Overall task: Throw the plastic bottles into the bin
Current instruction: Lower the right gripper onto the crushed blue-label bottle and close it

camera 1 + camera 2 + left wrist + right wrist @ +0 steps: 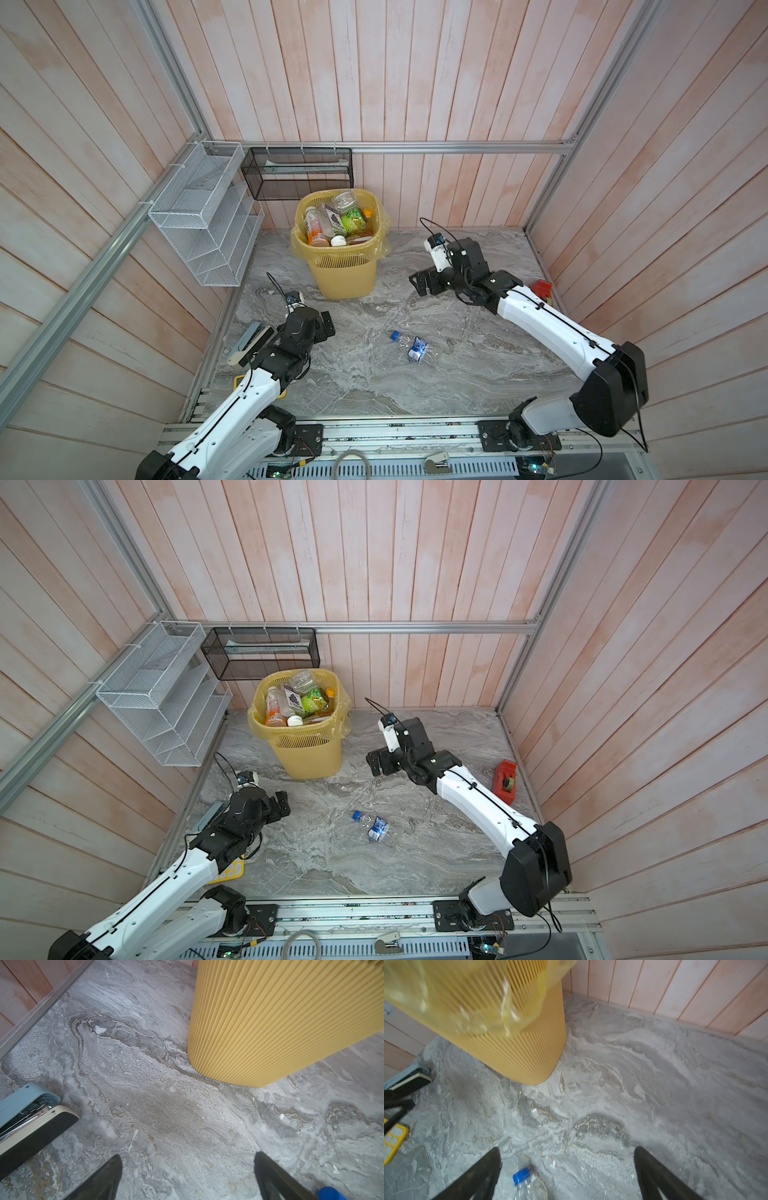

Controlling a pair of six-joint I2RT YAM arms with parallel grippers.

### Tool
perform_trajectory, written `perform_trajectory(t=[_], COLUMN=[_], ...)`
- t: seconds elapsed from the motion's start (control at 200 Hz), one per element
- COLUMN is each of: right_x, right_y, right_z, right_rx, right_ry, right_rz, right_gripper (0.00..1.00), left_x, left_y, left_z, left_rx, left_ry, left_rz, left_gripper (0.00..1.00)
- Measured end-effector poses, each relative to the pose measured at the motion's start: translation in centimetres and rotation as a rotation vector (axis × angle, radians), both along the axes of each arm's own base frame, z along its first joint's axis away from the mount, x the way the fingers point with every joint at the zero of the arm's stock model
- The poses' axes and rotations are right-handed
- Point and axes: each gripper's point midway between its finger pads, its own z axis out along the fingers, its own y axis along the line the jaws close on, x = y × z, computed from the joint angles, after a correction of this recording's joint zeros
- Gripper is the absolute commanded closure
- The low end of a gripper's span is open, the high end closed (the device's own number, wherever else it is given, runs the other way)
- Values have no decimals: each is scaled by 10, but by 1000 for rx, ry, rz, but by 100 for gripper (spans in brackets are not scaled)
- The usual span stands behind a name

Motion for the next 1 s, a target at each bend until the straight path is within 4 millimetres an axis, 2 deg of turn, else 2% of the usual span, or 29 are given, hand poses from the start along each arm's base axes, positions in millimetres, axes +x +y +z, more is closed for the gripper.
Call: perform_trajectory(t=[0.09, 0.185, 0.325, 0.445, 0.695, 0.88, 1.0], right_x=[-29, -62, -93, -102, -122, -122, -121], right_y=[-12, -15, -13, -8, 9, 16, 10], right_z=[-39, -73, -94, -101, -152, -174, -187], right_rx=[-52, -110, -163, -185, -363, -472, -534], right_ry=[95, 191, 267, 293, 413, 432, 446], right_rz=[7, 40, 85, 108, 195, 227, 227], right_gripper=[0, 0, 0, 0, 5, 19, 38], left_x=[0, 1, 1, 2, 2, 0, -2], left_y=[2, 4, 5, 7, 8, 9, 12], left_z=[1, 5, 7, 8, 11, 17, 19], left_rx=[5, 5, 2, -2, -14, -28, -27], left_ry=[-6, -20, -30, -37, -47, -68, -75], left_rz=[9, 19, 33, 49, 57, 67, 80], left_gripper=[0, 0, 0, 0, 0, 0, 0])
